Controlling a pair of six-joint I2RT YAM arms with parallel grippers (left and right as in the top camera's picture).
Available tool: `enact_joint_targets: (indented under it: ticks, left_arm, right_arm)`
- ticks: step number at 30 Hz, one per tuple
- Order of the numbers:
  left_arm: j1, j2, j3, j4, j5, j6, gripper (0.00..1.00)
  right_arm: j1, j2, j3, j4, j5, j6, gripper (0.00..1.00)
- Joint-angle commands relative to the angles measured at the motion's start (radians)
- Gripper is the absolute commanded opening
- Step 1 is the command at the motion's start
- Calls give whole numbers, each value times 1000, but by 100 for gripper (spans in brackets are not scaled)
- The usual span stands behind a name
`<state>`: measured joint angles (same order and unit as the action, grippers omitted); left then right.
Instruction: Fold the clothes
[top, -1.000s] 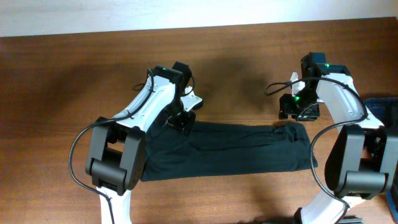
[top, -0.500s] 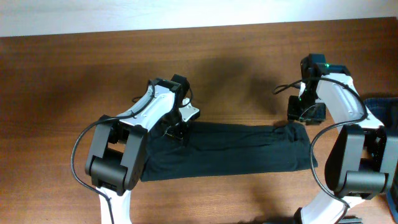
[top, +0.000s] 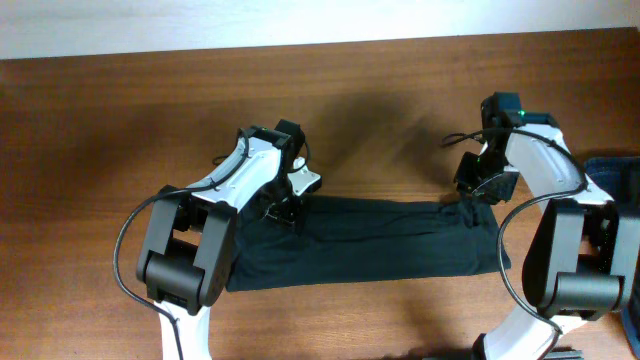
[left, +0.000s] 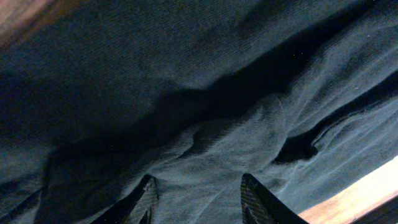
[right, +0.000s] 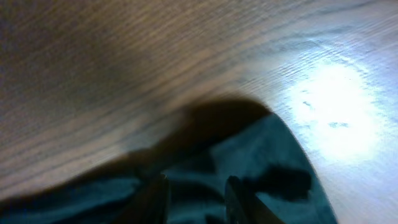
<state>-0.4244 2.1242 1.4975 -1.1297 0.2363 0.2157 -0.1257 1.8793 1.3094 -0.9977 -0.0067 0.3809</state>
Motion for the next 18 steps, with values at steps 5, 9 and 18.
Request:
enact_joint_targets:
  ticks: [5, 9, 18]
  left_arm:
    - [3, -13, -18, 12, 11, -6, 44]
    - [3, -13, -18, 14, 11, -6, 44]
    - [3, -13, -18, 13, 11, -6, 45]
  right_arm:
    - [1, -21, -47, 40, -39, -142, 44]
    - [1, -21, -48, 34, -39, -194, 44]
    - [1, -21, -48, 54, 2, -217, 4]
